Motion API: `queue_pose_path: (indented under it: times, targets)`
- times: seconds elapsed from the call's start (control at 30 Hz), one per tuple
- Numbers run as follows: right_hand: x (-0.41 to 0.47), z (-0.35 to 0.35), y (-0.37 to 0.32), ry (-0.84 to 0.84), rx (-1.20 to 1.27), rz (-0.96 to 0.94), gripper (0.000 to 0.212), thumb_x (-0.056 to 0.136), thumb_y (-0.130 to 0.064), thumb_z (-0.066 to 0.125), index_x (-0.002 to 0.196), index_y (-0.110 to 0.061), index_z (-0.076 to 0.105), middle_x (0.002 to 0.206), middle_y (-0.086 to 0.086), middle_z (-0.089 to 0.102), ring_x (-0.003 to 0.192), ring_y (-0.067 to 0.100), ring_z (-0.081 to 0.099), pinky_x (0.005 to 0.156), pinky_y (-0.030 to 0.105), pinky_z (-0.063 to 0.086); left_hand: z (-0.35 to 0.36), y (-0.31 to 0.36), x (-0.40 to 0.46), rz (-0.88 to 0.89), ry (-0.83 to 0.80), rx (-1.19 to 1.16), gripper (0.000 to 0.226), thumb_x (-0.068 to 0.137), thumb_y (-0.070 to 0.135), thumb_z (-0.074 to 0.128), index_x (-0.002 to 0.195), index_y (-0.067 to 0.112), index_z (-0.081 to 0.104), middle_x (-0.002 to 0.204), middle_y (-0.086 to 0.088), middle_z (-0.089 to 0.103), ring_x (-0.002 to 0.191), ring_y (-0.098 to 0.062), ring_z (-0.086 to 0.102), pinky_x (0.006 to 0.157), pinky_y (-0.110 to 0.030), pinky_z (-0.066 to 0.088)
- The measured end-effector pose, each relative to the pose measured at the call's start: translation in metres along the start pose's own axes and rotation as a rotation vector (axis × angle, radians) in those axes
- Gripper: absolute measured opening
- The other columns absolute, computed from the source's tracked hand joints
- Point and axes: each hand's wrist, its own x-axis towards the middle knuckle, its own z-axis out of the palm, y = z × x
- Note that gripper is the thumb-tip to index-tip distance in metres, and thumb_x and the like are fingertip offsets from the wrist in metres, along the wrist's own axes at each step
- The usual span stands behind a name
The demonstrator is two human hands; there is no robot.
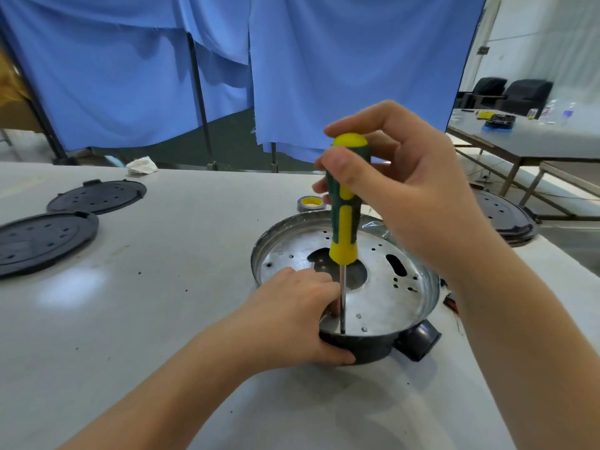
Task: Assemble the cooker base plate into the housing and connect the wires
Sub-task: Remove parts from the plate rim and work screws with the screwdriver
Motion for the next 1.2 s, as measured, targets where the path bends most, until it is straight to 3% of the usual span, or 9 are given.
queue_pose_path:
  times: [0.13,0.27,0.43,0.57,0.67,0.83,0.93,1.07,1.2]
  targets:
    - [-0.002,0.005,-0.002,0.232,-0.274,-0.089,0.031,0.089,-0.026,0.067,0.082,-0.007,0.044,0.067,0.013,0.052,0.056,0.027,0.062,0.053,0.042,0.054,-0.002,0.001,0.000,0.006,-0.016,0.026,0.050,0.069,0.062,0.072,0.068,0.033,0.032,0.076,0.015,0.041,0.071,-0.005,0.037,0.064,-0.021,0.024]
    - [-0.002,0.010,0.004,0.378,-0.450,-0.163,0.031,0.091,-0.027,0.062,0.075,-0.012,0.039,0.059,0.005,0.039,0.053,0.022,0.047,0.052,0.037,0.046,-0.002,0.002,0.000,-0.002,-0.019,0.033,0.053,0.068,0.061,0.073,0.066,0.033,0.028,0.073,0.016,0.039,0.069,0.003,0.036,0.063,-0.015,0.023]
    - [-0.001,0.008,0.006,0.126,0.259,0.076,0.021,0.092,-0.024,0.059,0.075,-0.013,0.054,0.063,0.003,0.057,0.062,0.020,0.067,0.063,0.031,0.058,-0.003,0.003,0.000,-0.010,-0.024,0.037,0.052,0.069,0.063,0.072,0.066,0.034,0.029,0.075,0.016,0.039,0.070,0.003,0.037,0.064,-0.013,0.024]
    - [0.002,0.005,0.008,-0.156,0.657,0.315,0.040,0.085,-0.047,0.051,0.058,-0.018,0.052,0.047,-0.005,0.046,0.036,0.006,0.039,0.040,0.018,0.036,-0.002,0.002,0.000,-0.006,-0.018,0.034,0.051,0.069,0.063,0.072,0.068,0.034,0.029,0.074,0.016,0.039,0.069,0.002,0.036,0.064,-0.014,0.024]
    - [0.005,-0.003,0.011,-0.253,0.792,0.382,0.043,0.080,-0.049,0.043,0.055,-0.015,0.047,0.041,-0.006,0.038,0.031,0.004,0.028,0.036,0.015,0.023,-0.001,0.001,0.001,-0.007,-0.010,0.033,0.048,0.068,0.063,0.072,0.074,0.033,0.034,0.074,0.016,0.039,0.071,-0.004,0.036,0.065,-0.013,0.024]
    - [0.008,0.008,0.012,0.176,0.537,0.408,0.047,0.096,-0.041,0.040,0.057,-0.013,0.042,0.042,0.000,0.033,0.034,0.010,0.022,0.038,0.018,0.024,0.000,0.001,0.000,-0.007,-0.002,0.023,0.048,0.068,0.063,0.071,0.073,0.033,0.035,0.076,0.015,0.041,0.075,-0.007,0.037,0.066,-0.019,0.022]
    - [0.001,0.034,0.005,0.381,0.251,0.259,0.054,0.096,-0.038,0.049,0.061,0.001,0.036,0.054,0.024,0.028,0.046,0.024,0.021,0.042,0.023,0.021,0.000,0.001,0.000,-0.003,0.004,0.007,0.042,0.070,0.061,0.072,0.080,0.030,0.046,0.084,0.015,0.048,0.081,-0.006,0.043,0.072,-0.023,0.027]
    - [-0.014,0.059,-0.004,0.338,0.153,0.111,0.053,0.090,-0.049,0.048,0.060,-0.009,0.029,0.057,0.016,0.028,0.050,0.024,0.028,0.046,0.025,0.027,-0.001,0.004,0.000,0.007,-0.020,-0.095,0.036,0.072,0.048,0.074,0.069,0.031,0.043,0.072,0.015,0.047,0.074,-0.007,0.044,0.072,-0.027,0.035]
    - [-0.007,0.036,-0.004,0.013,0.288,0.277,0.042,0.087,-0.046,0.042,0.068,-0.009,0.052,0.059,0.006,0.048,0.045,0.012,0.044,0.047,0.021,0.040,-0.001,0.002,0.000,-0.004,0.011,-0.013,0.038,0.070,0.060,0.072,0.085,0.029,0.055,0.089,0.015,0.056,0.084,-0.006,0.049,0.083,-0.030,0.041]
